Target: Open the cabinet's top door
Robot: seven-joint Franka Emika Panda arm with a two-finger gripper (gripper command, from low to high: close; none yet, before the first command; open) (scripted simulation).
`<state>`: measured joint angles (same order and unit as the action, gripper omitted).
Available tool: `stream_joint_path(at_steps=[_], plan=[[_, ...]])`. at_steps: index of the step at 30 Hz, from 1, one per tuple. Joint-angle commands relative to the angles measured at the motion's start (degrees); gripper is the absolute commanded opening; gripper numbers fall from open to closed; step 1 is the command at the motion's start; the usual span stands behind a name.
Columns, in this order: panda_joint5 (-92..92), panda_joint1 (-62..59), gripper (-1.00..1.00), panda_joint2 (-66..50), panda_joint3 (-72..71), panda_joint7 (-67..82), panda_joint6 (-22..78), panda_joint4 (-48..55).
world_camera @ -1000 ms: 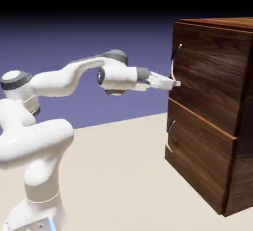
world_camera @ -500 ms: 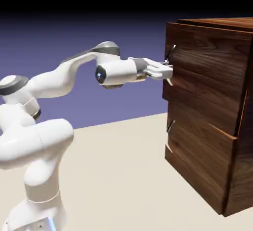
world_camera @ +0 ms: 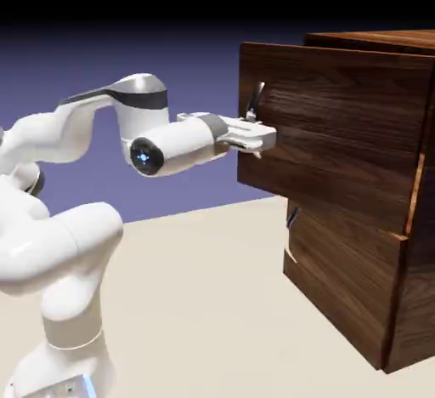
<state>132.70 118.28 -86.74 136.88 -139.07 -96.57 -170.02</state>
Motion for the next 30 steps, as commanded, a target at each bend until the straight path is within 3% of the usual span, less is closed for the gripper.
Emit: stream_joint_path(at_steps=[1, 15, 30], plan=[[-1.64, -0.70, -1.00, 0.62, 1.80, 0.87, 2.56, -0.58], [-31.23, -16.52, -1.00, 22.22, 22.74, 19.13, 35.28, 3.06], [-59.54, -23.46, -1.00, 53.37, 28.51, 39.03, 49.88, 22.60]])
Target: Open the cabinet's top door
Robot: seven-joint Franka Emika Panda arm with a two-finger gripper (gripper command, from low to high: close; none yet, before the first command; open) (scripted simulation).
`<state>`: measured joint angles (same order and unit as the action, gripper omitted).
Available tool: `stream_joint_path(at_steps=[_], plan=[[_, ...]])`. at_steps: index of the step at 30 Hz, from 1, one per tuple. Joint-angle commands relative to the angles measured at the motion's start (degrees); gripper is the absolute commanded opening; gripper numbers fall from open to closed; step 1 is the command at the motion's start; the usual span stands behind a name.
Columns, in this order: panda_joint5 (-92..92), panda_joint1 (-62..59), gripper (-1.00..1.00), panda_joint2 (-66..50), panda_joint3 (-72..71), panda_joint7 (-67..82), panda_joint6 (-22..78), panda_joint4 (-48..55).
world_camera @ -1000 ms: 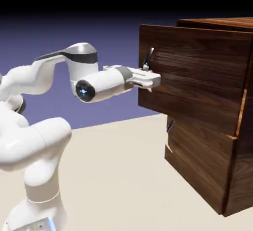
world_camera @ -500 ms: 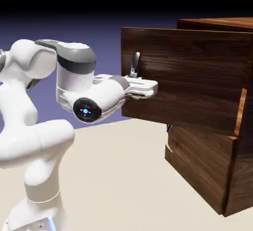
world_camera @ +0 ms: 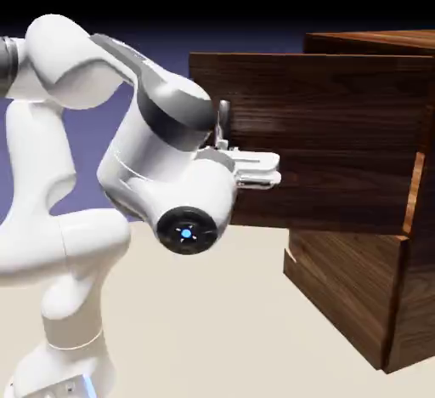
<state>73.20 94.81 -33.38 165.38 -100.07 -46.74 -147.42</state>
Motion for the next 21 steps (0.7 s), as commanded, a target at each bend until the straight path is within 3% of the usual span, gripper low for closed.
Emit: stream_joint_path(at_steps=[1, 20, 21], plan=[[-1.68, -0.08, -1.00, 2.08, 0.14, 1.03, 0.66, 1.68], [-23.97, 1.89, -1.00, 38.01, -0.93, 9.81, 12.76, 38.71], [-23.97, 1.89, 1.00, 38.01, -0.93, 9.81, 12.76, 38.71]])
